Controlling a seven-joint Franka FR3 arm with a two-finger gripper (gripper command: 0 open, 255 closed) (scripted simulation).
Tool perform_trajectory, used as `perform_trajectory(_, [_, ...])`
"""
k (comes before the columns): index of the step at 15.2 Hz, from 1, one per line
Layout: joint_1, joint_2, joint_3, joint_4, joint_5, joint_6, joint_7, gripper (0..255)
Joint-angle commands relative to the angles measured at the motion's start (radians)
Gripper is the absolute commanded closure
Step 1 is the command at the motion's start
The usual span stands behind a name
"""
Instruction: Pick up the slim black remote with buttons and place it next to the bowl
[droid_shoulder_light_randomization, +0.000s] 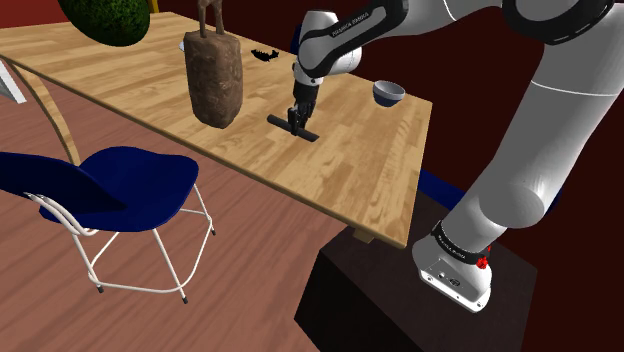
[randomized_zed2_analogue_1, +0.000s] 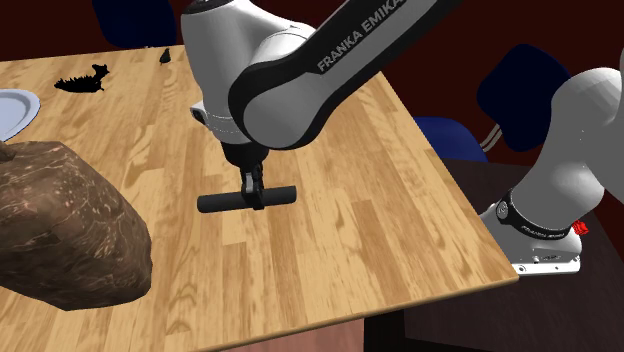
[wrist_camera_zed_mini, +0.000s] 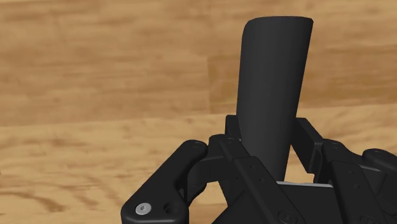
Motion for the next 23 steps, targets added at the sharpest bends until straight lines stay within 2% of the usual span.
perform_trajectory(1, [0.001, 0.007, 0.001, 0.000, 0.001, 0.004, -0.001, 255])
perform_trajectory(23, [0.000, -0.135, -0.001, 0.120, -0.009, -0.257, 0.021, 255])
